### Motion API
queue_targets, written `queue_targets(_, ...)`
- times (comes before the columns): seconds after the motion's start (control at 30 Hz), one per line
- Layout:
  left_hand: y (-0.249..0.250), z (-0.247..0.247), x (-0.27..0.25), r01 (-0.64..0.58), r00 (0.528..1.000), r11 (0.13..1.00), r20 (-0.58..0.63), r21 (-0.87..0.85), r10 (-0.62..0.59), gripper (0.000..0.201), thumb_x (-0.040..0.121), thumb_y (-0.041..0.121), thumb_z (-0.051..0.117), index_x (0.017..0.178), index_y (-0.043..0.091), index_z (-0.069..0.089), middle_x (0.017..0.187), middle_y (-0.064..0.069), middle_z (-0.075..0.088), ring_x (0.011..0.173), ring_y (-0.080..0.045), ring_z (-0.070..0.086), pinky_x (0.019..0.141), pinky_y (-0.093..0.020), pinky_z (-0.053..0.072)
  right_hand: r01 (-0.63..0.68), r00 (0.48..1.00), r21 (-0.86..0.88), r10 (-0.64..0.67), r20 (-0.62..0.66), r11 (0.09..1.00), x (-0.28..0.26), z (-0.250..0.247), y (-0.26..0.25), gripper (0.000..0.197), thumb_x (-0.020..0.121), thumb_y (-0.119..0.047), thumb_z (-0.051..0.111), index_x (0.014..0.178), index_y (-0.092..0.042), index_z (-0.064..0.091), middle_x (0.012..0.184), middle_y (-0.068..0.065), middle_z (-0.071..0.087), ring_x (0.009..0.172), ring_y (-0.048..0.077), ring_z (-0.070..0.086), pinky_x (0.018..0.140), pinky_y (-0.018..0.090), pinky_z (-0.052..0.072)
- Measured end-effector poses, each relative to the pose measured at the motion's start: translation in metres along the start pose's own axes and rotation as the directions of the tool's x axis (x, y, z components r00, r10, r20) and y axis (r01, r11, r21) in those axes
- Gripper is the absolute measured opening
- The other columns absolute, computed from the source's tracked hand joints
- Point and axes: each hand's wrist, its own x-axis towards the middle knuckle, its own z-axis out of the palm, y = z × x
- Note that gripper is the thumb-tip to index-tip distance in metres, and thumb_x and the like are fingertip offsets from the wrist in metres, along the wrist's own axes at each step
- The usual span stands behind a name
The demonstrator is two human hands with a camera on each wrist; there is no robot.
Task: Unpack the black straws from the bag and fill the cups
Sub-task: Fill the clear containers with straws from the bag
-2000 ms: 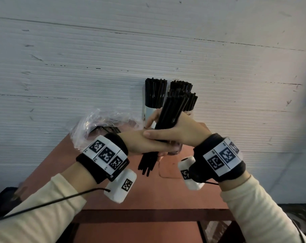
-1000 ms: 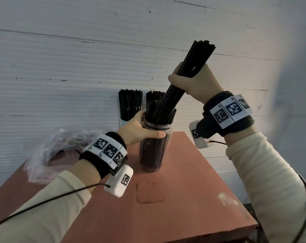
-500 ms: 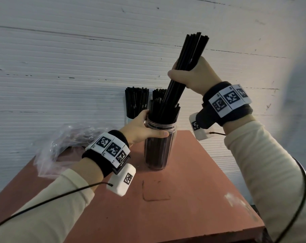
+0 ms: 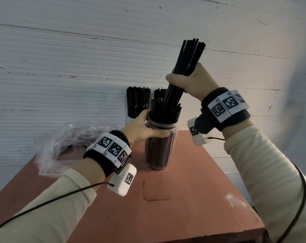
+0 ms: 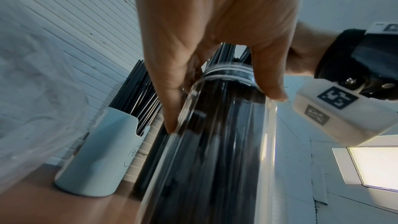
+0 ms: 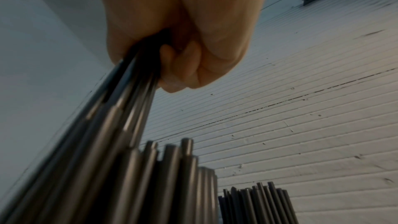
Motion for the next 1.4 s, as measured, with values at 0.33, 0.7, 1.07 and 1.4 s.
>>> queue_targets(0.33,0.001,0.0,0.0,0.011,1.0,1.0,0.018,0.013,-0.012,0.104,0.058,0.036,0.09,0.144,0.025,0.033,0.134,0.006,0.053,0.124,-0.015,0.05,0.112,-0.041,0.037,0.088,0.996,0.005,-0.089,0.033,0.996,-0.005,0.0,-0.007,0.034,0.084,-0.026,0.068,0.084,0.007,0.059,0.068,0.002,0.056,0.058,0.007,0.054,0.054,0.018,0.043)
queue_targets(0.7,0.002,-0.001,-0.003,0.009,1.0,1.0,0.021,0.005,-0.009,0.093,0.07,0.03,0.084,0.145,0.025,0.03,0.131,0.007,0.052,0.121,-0.012,0.05,0.108,-0.034,0.039,-0.034,0.992,-0.006,0.035,0.125,0.999,-0.014,0.025,0.012,0.03,0.087,-0.021,0.068,0.059,-0.022,0.057,0.053,-0.014,0.059,0.053,-0.001,0.058,0.052,0.011,0.043)
queue_targets(1.07,0.001,0.0,-0.004,-0.019,1.0,1.0,0.012,0.012,0.019,0.09,0.074,0.026,0.082,0.146,0.019,0.028,0.119,0.016,0.047,0.106,0.0,0.049,0.085,-0.015,0.039,-0.078,0.987,0.005,0.077,0.144,0.997,-0.029,0.024,0.014,0.042,0.083,-0.047,0.069,0.111,-0.016,0.059,0.097,-0.011,0.065,0.079,-0.012,0.061,0.066,0.006,0.046)
queue_targets(1.4,-0.003,0.001,-0.003,-0.007,1.0,1.0,-0.018,0.006,0.008,0.096,0.066,0.034,0.087,0.144,0.023,0.033,0.128,0.014,0.049,0.125,-0.011,0.049,0.108,-0.032,0.038,0.285,0.922,-0.191,-0.323,-0.212,0.939,-0.033,0.02,0.002,0.039,0.09,-0.02,0.061,0.125,-0.005,0.051,0.127,0.005,0.043,0.114,0.014,0.05,0.099,0.033,0.047)
